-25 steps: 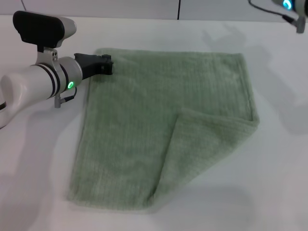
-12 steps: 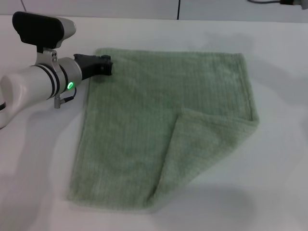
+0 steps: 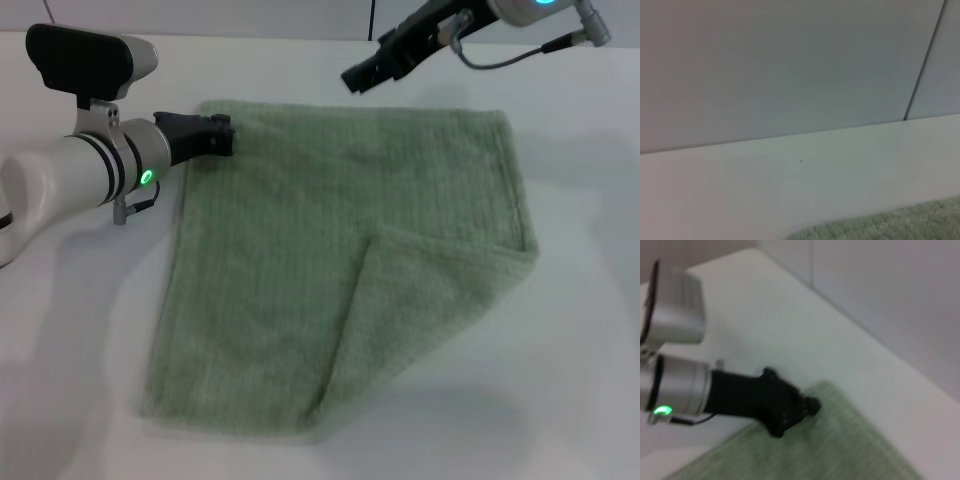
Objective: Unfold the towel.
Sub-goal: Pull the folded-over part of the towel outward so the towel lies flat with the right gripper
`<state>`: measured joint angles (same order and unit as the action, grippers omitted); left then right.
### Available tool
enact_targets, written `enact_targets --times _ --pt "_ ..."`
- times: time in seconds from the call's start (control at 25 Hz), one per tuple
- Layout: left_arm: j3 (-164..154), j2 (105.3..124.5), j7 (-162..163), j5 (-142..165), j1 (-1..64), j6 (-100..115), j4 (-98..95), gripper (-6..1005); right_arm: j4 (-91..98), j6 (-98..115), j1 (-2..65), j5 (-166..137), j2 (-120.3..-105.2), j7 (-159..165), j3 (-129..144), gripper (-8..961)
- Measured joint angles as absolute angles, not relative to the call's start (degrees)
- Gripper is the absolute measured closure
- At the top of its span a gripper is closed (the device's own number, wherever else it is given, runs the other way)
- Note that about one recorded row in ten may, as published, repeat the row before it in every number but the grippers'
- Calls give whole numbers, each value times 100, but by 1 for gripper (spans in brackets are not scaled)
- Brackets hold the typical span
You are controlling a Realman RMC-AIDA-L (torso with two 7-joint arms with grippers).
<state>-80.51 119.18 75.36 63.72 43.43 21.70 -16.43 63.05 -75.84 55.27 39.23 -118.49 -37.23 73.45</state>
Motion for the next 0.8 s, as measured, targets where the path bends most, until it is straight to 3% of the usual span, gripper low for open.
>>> enact_targets --times 0.8 --pt "-8050 11918 7558 6372 4379 2132 -1643 968 5010 -8160 6167 3781 -11862 -4144 7431 291"
